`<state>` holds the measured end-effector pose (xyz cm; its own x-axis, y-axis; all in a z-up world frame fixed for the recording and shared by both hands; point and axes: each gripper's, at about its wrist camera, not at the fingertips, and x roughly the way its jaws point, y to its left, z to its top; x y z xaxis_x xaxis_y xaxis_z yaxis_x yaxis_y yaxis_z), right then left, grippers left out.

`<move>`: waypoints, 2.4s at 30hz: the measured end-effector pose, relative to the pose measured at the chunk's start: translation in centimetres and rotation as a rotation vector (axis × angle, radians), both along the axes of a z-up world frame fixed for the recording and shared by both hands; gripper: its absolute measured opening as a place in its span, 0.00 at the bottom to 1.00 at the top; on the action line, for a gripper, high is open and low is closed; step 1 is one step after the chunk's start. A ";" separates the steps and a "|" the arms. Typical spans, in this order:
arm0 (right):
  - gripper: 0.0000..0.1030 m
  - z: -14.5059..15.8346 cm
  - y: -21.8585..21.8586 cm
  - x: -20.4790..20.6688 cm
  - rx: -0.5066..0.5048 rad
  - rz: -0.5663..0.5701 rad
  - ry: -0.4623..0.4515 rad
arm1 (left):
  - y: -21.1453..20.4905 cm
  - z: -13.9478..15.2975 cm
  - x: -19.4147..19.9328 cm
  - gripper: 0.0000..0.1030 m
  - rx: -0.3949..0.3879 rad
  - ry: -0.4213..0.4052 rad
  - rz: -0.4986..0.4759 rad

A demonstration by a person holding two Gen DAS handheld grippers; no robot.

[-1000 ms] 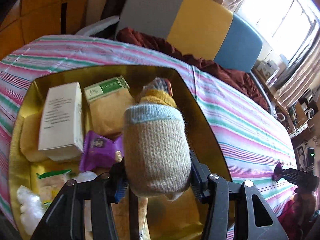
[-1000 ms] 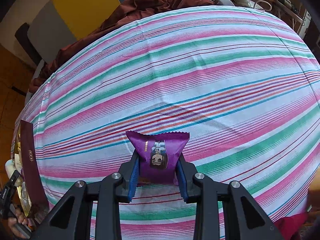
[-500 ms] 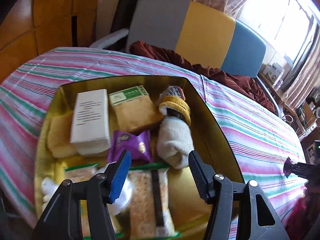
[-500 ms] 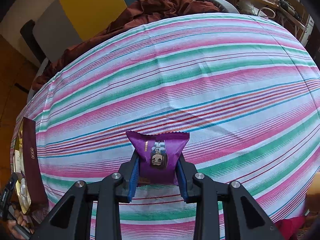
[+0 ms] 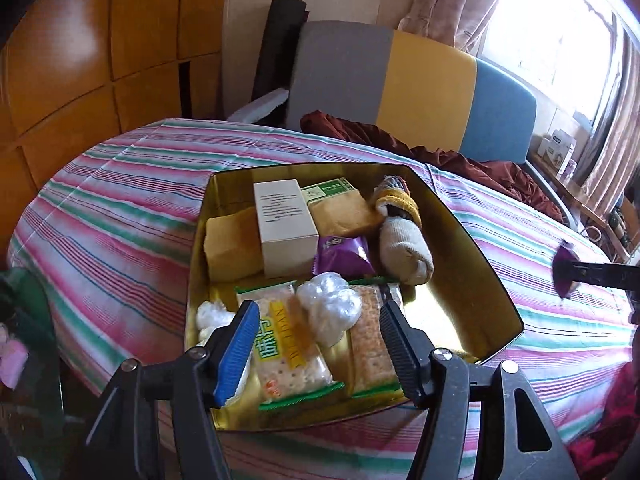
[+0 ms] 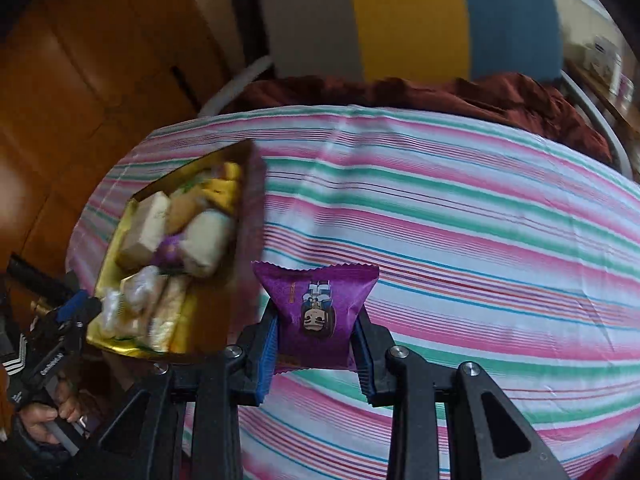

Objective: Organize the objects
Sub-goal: 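Lower the purple packet into the tray and open the right gripper, then withdraw both grippers away from the filled gold tray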

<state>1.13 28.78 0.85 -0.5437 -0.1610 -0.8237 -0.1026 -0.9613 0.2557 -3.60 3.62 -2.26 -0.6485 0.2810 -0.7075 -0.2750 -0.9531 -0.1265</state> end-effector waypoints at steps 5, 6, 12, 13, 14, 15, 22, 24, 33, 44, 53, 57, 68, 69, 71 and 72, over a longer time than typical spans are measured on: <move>0.32 -0.1 -9.1 -2.7 0.053 0.191 0.009 | -1.1 0.2 0.6 0.64 0.005 0.009 0.012; 0.32 -0.6 -10.4 -3.2 0.070 0.212 -0.002 | -1.2 0.2 0.6 0.64 0.005 0.008 0.014; 0.32 -4.7 -13.5 -5.8 0.124 0.234 -0.098 | -2.1 0.0 0.6 0.65 0.019 -0.003 0.030; 0.32 -5.2 -13.6 -6.0 0.117 0.235 -0.108 | -2.1 0.0 0.6 0.65 0.019 -0.002 0.029; 0.32 -5.7 -13.9 -6.2 0.114 0.240 -0.120 | -2.0 0.0 0.6 0.65 0.016 0.000 0.029; 0.32 -6.2 -14.1 -6.4 0.116 0.239 -0.132 | -2.1 0.0 0.6 0.66 0.012 0.003 0.030; 0.44 -7.1 -13.4 -6.0 0.070 0.202 -0.140 | -2.0 -0.1 0.6 0.69 -0.009 0.008 0.042; 0.45 -6.8 -13.1 -5.6 0.069 0.185 -0.124 | -1.9 0.0 0.9 0.71 -0.019 0.021 0.046; 0.46 -4.1 -12.8 -2.1 0.144 0.063 0.044 | -1.2 1.3 2.4 0.88 -0.057 0.081 0.092; 0.46 -1.1 -11.9 1.4 0.233 -0.027 0.175 | -0.9 2.6 4.5 1.00 -0.067 0.141 0.138; 0.46 -1.0 -12.2 1.8 0.256 -0.042 0.185 | -1.3 2.8 5.0 1.00 -0.078 0.148 0.200; 0.46 -1.0 -12.8 1.8 0.267 -0.031 0.186 | -1.7 2.7 5.0 1.00 -0.083 0.143 0.211; 0.46 -1.2 -13.3 1.8 0.275 -0.020 0.182 | -2.3 2.3 4.8 1.00 -0.053 0.121 0.209; 0.46 -1.2 -13.4 1.7 0.276 -0.019 0.181 | -2.3 2.3 4.8 1.00 -0.051 0.121 0.210; 0.46 -1.3 -13.4 1.7 0.277 -0.016 0.179 | -2.3 2.2 4.8 1.00 -0.049 0.119 0.208; 0.46 -1.3 -13.5 1.6 0.278 -0.014 0.178 | -2.4 2.2 4.8 1.00 -0.050 0.121 0.210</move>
<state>2.77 15.27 -0.44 -0.6840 0.0649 -0.7266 -0.0938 -0.9956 -0.0006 1.16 1.26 -0.07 -0.7698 0.0978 -0.6307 -0.0802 -0.9952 -0.0565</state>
